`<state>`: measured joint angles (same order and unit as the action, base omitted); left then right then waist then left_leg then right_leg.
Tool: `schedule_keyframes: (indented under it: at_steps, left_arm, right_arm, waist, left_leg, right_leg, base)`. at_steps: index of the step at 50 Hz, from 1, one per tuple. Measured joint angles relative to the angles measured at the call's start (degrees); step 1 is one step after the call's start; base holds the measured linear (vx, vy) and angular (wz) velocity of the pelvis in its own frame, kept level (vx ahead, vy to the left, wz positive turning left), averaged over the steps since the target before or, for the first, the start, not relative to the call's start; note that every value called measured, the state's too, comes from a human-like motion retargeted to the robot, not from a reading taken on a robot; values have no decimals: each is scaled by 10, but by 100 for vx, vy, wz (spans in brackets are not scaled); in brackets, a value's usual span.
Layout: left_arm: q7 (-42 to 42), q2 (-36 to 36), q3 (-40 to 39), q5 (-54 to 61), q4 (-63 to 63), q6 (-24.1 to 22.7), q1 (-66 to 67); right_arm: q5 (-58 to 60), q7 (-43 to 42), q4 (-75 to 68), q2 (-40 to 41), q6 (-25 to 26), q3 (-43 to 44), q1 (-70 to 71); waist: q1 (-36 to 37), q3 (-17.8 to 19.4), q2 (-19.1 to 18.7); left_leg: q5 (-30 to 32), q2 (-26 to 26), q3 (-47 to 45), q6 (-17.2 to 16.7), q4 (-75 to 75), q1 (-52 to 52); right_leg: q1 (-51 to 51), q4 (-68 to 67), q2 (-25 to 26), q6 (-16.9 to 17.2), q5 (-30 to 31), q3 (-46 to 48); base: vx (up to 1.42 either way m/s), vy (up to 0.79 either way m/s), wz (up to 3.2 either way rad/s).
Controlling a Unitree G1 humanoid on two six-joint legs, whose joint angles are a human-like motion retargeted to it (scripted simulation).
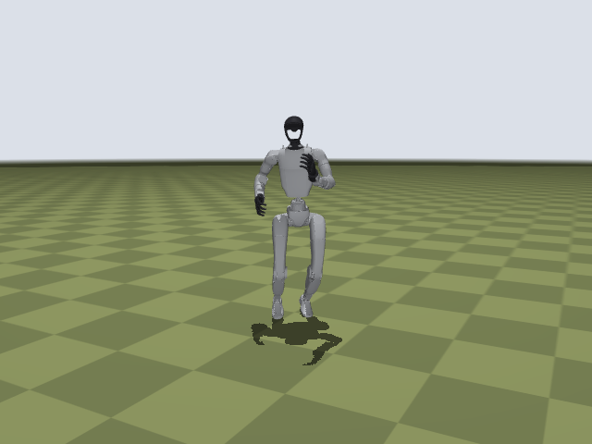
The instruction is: Run
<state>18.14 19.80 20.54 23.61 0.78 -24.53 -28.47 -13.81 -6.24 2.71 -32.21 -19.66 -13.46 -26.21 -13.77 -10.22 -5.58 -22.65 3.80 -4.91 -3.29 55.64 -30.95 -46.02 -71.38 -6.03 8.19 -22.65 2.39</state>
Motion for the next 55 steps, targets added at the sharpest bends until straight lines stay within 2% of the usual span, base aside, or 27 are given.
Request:
schedule_keyframes:
  at_steps: [4, 8, 12, 15, 17, 21, 24, 26, 27, 30, 31, 33, 35, 38, 40, 42, 45, 48, 50, 52, 55]
  left_arm:
    - [-23, -10, -2, 10, 77, 33, 102]
    - [-62, -36, -18, 32, 182, 84, 230]
    - [-99, -32, -45, 59, 212, 115, 388]
    - [-119, 0, -72, 89, 171, 119, 523]
    - [-127, 24, -90, 110, 131, 110, 600]
    - [-122, 43, -115, 122, 74, 78, 686]
    - [-97, 23, -109, 100, 62, 64, 673]
    - [-67, 0, -89, 75, 68, 63, 622]
    - [-52, -10, -78, 61, 72, 63, 587]
    - [-5, -30, -46, 7, 93, 57, 438]
    - [11, -34, -39, -12, 110, 56, 366]
    - [40, -40, -31, -36, 132, 49, 228]
    - [60, -44, -34, -40, 132, 39, 114]
    - [72, -36, -39, -40, 96, 16, 23]
    - [72, -26, -37, -46, 72, -2, -3]
    - [57, -15, -29, -49, 59, -14, -7]
    - [17, -1, -18, -28, 52, -11, 18]
    - [-9, -13, -12, 2, 72, 15, 95]
    - [-30, -27, -18, 34, 103, 47, 161]
    - [-47, -42, -31, 62, 141, 77, 243]
    - [-76, -40, -53, 92, 157, 106, 394]
  right_arm:
    - [30, -63, 0, 36, -3, -15, 118]
    - [110, -171, -5, 59, 7, -18, 308]
    - [189, -278, 35, 43, 21, 16, 499]
    - [206, -332, 77, 32, 27, 39, 596]
    - [199, -348, 101, 29, 26, 46, 626]
    - [179, -333, 128, 36, 18, 38, 608]
    - [176, -293, 129, 49, 13, 13, 541]
    - [178, -261, 120, 58, 11, -8, 486]
    - [178, -246, 111, 63, 10, -20, 456]
    - [170, -203, 60, 76, 13, -52, 356]
    - [162, -185, 36, 77, 10, -60, 324]
    - [146, -147, -5, 74, 1, -72, 260]
    - [127, -110, -19, 52, -14, -73, 196]
    - [93, -69, 11, 2, -27, -51, 104]
    - [79, -49, 35, -26, -28, -30, 50]
    - [71, -36, 55, -40, -24, -9, 12]
    - [60, -36, 76, -43, -15, 10, 3]
    - [68, -68, 82, -21, -8, 8, 65]
    - [84, -113, 66, -3, 2, 3, 163]
    - [116, -175, 42, 16, 11, 1, 295]
    - [149, -251, 34, 39, 23, 13, 470]
  waist:
    - [52, 9, 7]
    - [126, 46, 0]
    - [192, 58, 8]
    - [232, 47, 30]
    - [253, 32, 47]
    - [280, -12, 74]
    - [256, -41, 84]
    - [222, -47, 90]
    - [205, -48, 93]
    - [151, -40, 93]
    - [135, -29, 90]
    - [104, -13, 80]
    - [72, -6, 63]
    - [23, -12, 29]
    - [2, -23, 8]
    - [1, -37, -11]
    - [33, -48, -34]
    - [75, -47, -29]
    - [106, -25, -23]
    - [136, 2, -12]
    - [186, 14, 14]
  left_leg:
    - [-41, -50, 1, 21, 157, -36]
    - [11, -126, 16, 49, 402, -121]
    - [72, -146, 38, 71, 558, -244]
    - [97, -133, 34, 72, 561, -321]
    - [111, -118, 19, 65, 498, -341]
    - [152, -85, -11, 24, 284, -318]
    - [197, -42, -35, -4, 139, -277]
    - [189, -5, -48, 4, 102, -248]
    - [162, 13, -51, 17, 103, -236]
    - [-4, 49, -47, 71, 147, -208]
    - [-43, 54, -41, 80, 157, -198]
    - [-99, 57, -32, 90, 166, -177]
    - [-121, 51, -22, 84, 144, -149]
    - [-108, 37, -9, 55, 78, -101]
    - [-49, 25, 1, 16, 47, -78]
    - [27, -2, 7, -20, 54, -73]
    - [58, -62, 11, -39, 140, -81]
    - [51, -111, 4, -22, 308, -111]
    - [51, -141, 8, -5, 421, -135]
    - [62, -161, 13, 16, 509, -175]
    - [85, -174, 17, 45, 563, -257]
  right_leg:
    - [44, 7, 33, -50, -111, 16]
    - [69, -23, 81, -103, -192, 24]
    - [79, -27, 96, -118, -230, 17]
    - [102, 4, 90, -99, -220, 0]
    - [128, 40, 88, -70, -186, -26]
    - [162, 98, 64, -1, -29, -36]
    - [151, 57, 29, 34, 84, -32]
    - [135, -27, -6, 35, 108, -32]
    - [124, -82, -23, 30, 108, -31]
    - [76, -260, -60, 10, 68, -31]
    - [53, -301, -61, 2, 51, -33]
    - [0, -358, -59, -13, 18, -35]
    - [-56, -355, -54, -27, -3, -31]
    - [-103, -234, -45, -28, -14, -12]
    - [-108, -110, -25, -17, -4, -3]
    - [-98, 21, 13, -1, 24, 3]
    - [-62, 131, 70, -5, 31, 23]
    - [-54, 58, 86, -58, -76, 36]
    - [-38, 6, 97, -97, -157, 37]
    - [-22, -29, 101, -118, -209, 29]
    - [14, -32, 98, -121, -245, 10]
  base:
    - [18, -21, -29]
    - [19, -16, -40]
    - [27, -8, 6]
    - [38, 2, 42]
    - [45, 10, 44]
    - [47, 14, 32]
    - [39, 12, 92]
    - [35, 9, 108]
    - [34, 8, 88]
    - [35, 7, 72]
    - [36, 5, 59]
    - [38, 5, 44]
    - [43, 4, 31]
    - [48, 2, 46]
    - [47, -3, 51]
    - [41, -5, 17]
    - [32, -7, -32]
    - [29, -8, -23]
    - [34, -7, -8]
    - [40, -5, 3]
    - [51, 1, 16]
